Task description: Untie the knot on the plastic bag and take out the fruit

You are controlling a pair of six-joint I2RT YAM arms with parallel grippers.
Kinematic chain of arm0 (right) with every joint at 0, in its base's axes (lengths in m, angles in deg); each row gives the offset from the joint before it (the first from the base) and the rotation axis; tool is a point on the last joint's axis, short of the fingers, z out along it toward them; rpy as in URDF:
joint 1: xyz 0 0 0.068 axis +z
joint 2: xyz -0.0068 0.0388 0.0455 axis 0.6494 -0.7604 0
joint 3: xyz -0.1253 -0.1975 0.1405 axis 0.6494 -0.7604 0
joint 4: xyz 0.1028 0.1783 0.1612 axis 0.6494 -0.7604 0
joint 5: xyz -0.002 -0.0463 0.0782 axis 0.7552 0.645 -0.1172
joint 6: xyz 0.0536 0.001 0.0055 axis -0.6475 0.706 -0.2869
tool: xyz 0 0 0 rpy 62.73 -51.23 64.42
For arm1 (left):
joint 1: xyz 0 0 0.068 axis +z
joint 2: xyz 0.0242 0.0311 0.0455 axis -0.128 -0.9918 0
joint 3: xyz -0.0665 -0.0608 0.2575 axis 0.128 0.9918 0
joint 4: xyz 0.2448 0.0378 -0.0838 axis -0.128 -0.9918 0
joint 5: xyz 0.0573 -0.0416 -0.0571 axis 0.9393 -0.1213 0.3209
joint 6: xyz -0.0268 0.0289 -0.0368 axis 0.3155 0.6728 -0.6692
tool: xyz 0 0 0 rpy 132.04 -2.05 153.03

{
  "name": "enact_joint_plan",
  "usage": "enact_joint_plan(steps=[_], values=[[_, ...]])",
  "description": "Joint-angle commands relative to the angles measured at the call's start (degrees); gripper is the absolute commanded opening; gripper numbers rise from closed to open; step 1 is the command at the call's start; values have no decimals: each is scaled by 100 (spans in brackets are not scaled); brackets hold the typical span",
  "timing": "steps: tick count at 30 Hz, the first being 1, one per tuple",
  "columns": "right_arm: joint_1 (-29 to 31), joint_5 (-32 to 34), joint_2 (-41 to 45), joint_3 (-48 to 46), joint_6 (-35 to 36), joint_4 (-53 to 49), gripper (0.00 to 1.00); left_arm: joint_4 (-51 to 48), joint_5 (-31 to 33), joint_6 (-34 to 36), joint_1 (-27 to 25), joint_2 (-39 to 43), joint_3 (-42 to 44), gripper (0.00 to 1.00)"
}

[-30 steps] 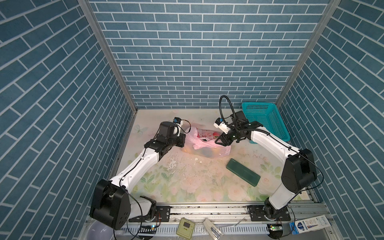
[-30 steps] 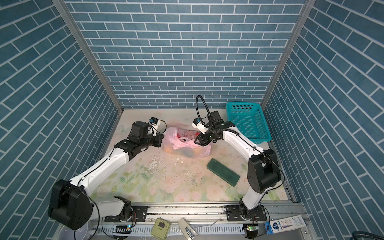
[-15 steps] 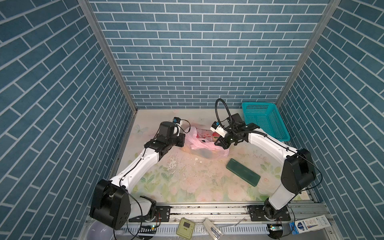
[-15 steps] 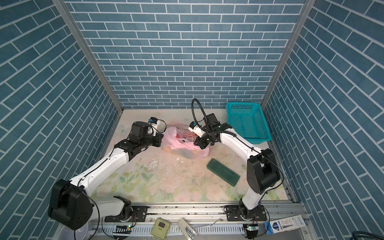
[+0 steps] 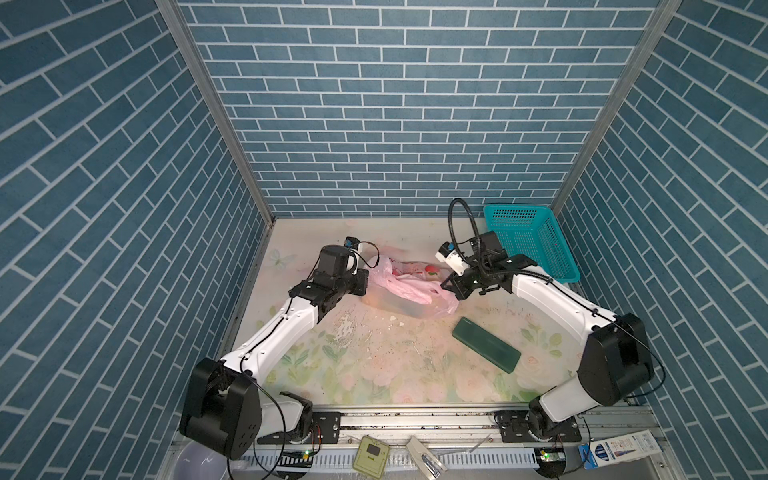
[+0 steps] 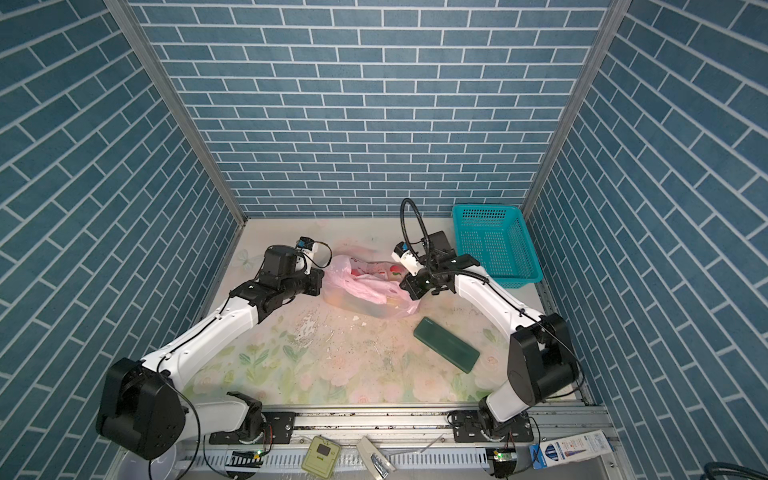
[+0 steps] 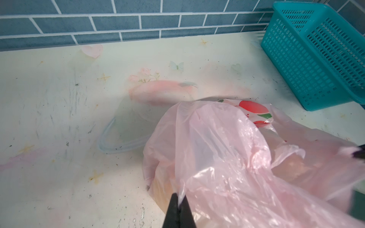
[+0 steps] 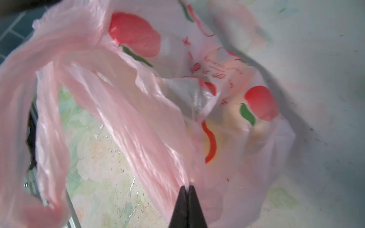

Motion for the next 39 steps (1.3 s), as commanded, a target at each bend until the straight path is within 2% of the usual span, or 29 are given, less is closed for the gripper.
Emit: enact_joint_plan(steps=[1,4,5,6,7,8,11,13,17,24,33,39], values=[[-375,166,473,-425,-604,461,0,-115,142,33,76,24,117,0],[-678,146,730,-748,-1064,842,0,-206,150,8,98,-27,119,0],[-705,126,772,-788,-1142,909,0,-267,163,-1,98,-27,87,8],[-704,108,795,-803,-1177,952,0,-304,143,2,85,-23,52,21],[-703,52,797,-787,-1220,974,0,-361,146,11,63,24,-4,45],[-704,2,797,-761,-1267,996,0,-445,263,51,-1,100,-68,63],[-701,-45,827,-745,-1431,1156,0,-656,711,324,-341,386,-260,89],[-701,-75,832,-682,-1503,1201,0,-821,936,444,-582,539,-422,98],[-701,-133,858,-582,-1600,1270,0,-1157,1082,555,-1069,386,-965,100],[-706,-92,954,-490,-1714,1341,0,-1407,1340,656,-1851,-621,-1680,100],[-701,74,937,-289,-1876,1241,0,-2565,2159,-150,-2506,-1229,-2351,99],[-706,259,981,-265,-1853,1192,0,-3641,2931,-406,-2686,-1750,-2757,94]])
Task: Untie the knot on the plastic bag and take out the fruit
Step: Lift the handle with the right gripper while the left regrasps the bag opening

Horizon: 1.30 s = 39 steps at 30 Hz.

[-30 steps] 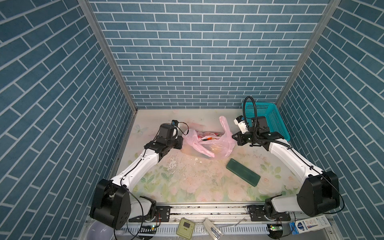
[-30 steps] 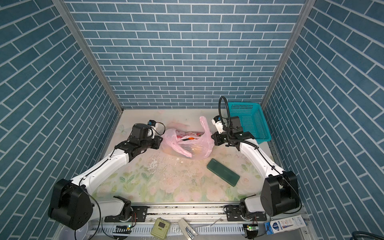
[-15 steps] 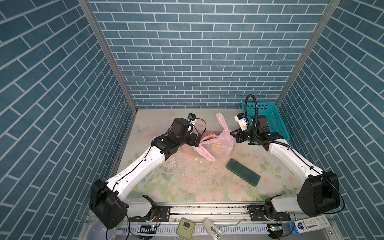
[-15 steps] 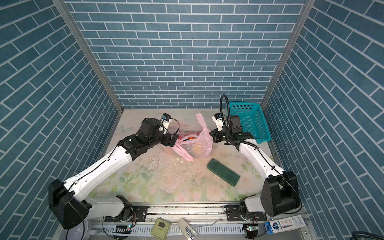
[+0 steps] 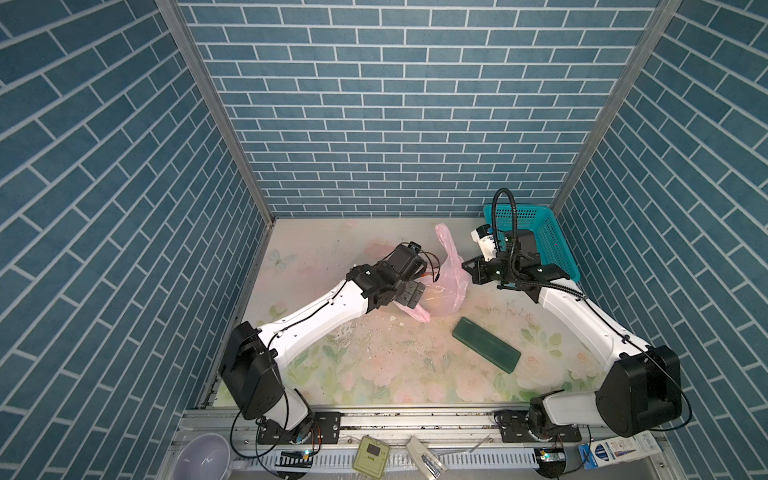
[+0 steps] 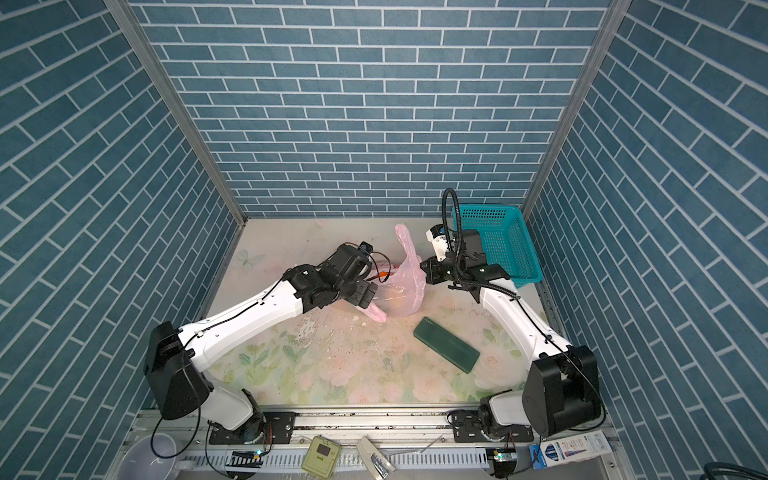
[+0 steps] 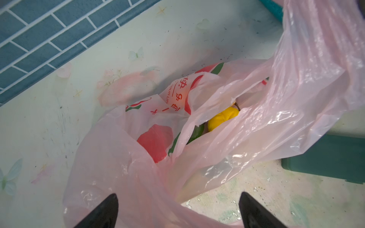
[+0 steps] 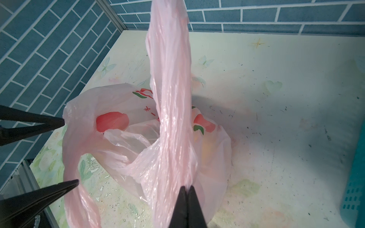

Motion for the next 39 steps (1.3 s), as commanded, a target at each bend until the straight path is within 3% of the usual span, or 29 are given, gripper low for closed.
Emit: enact_joint_plan(steps=[1,5,14,17,21,28,33,38,39], values=[[16,172,168,335,-94,-4,0,-1110,798,-228,-24,-304,-126,92],[11,236,168,363,-58,-58,0,-1475,1279,-181,173,-270,63,86],[-4,386,169,359,8,-156,0,-1584,1392,167,1140,403,515,73],[-6,338,152,342,8,-127,0,-1415,1065,410,1381,584,579,72],[-5,194,116,353,8,-57,0,-785,162,776,1350,951,651,71],[3,218,159,294,21,-33,0,-894,-336,930,1356,758,503,42],[3,139,135,315,131,-50,0,-982,-471,940,1355,796,386,8],[11,-55,321,256,543,-275,0,-1351,-1354,844,1365,697,-420,2],[11,-23,424,285,622,-395,9,-1436,-1549,822,1362,658,-611,2]])
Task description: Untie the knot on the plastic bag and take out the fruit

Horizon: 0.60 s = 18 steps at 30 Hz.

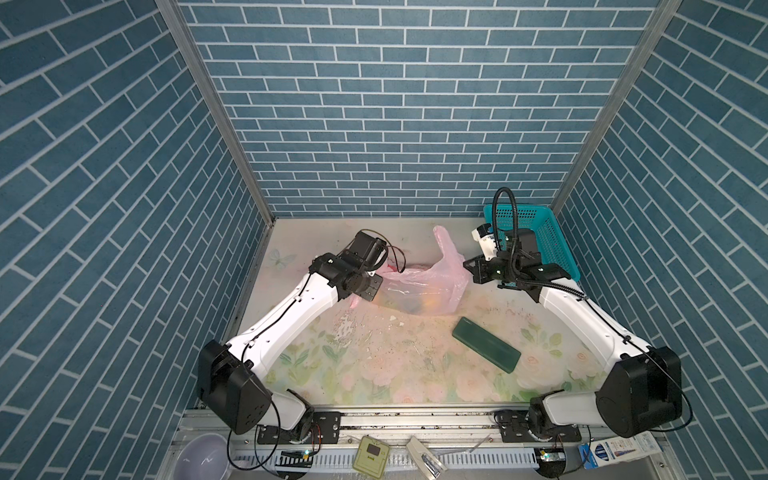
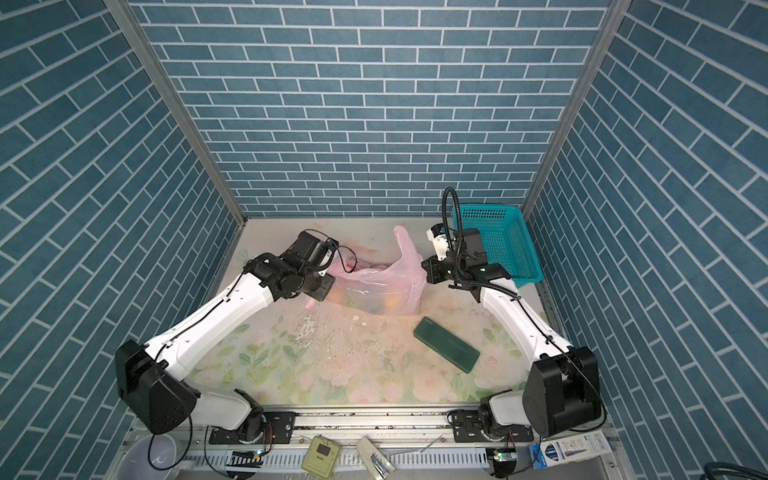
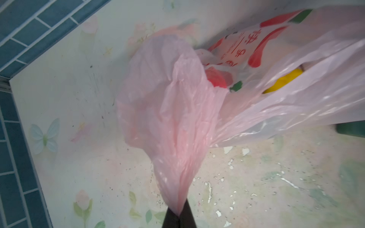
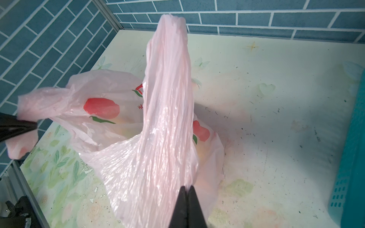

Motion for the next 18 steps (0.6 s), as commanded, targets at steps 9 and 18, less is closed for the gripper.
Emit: enact_joint_plan(steps=[9,18], values=[[732,-109,579,1507,1364,-1475,64,-466,-1488,-362,58,-270,-1252,1],[1452,246,-883,2436,1726,-1065,66,-919,-1671,-268,112,-714,-2136,0]])
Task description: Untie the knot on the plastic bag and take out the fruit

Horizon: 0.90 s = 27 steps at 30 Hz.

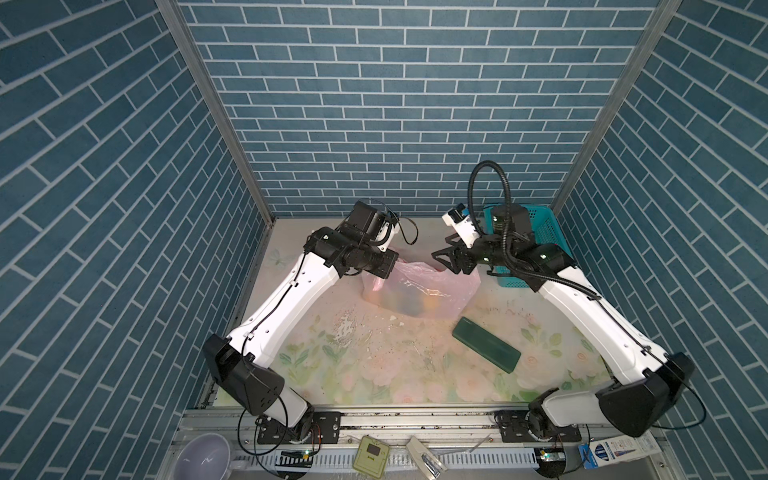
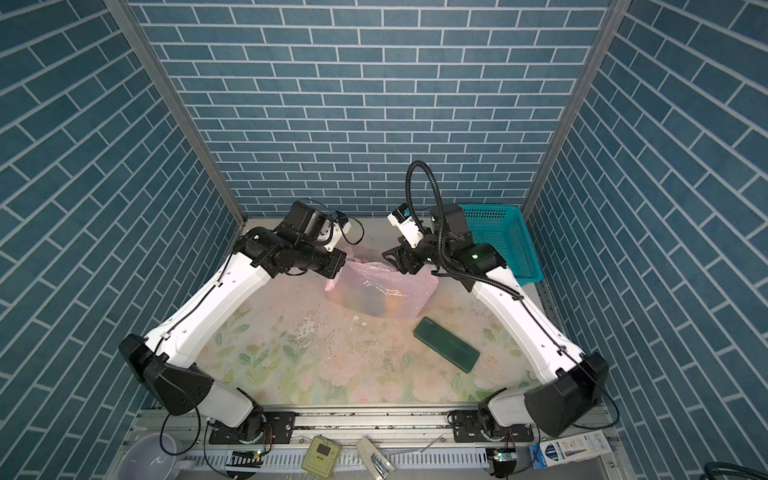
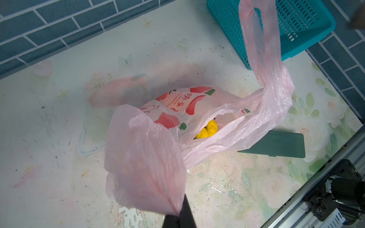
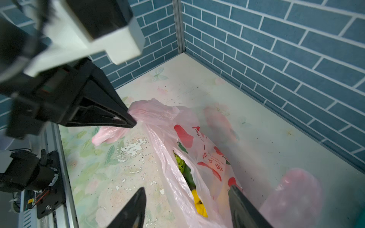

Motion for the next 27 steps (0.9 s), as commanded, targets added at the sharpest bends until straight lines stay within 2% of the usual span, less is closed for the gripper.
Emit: enact_joint_plan(steps=[1,5,10,15,17,18,20,21,22,23,24,25,27], values=[[104,327,-618,286,379,68,65,-334,-186,-3,62,-88,-308,0],[113,234,-1115,344,442,213,65,-283,-240,-119,123,-71,-364,0],[137,-194,-1216,141,483,340,68,-63,-312,-278,164,-88,-446,0],[166,38,-1565,209,371,406,68,54,-603,-360,164,-152,-596,0],[168,-28,-1866,434,336,396,65,68,-673,-351,163,-143,-585,0],[172,-99,-2016,569,297,425,59,52,-676,-336,164,-138,-570,0],[170,-78,-2229,774,146,523,36,-23,-608,-310,171,-142,-546,0],[178,25,-2262,859,42,606,19,-88,-524,-305,185,-142,-524,1],[166,105,-2236,881,-81,749,5,-154,-384,-298,194,-143,-497,10],[166,217,-2157,875,-171,887,0,-193,-246,-306,199,-134,-471,27],[166,295,-2056,874,-260,1020,0,-226,-80,-339,199,-125,-466,52],[166,333,-1979,904,-316,1082,0,-216,51,-395,198,-110,-456,69],[167,331,-1881,1032,-358,1019,0,-78,211,-513,199,-52,-432,86]])
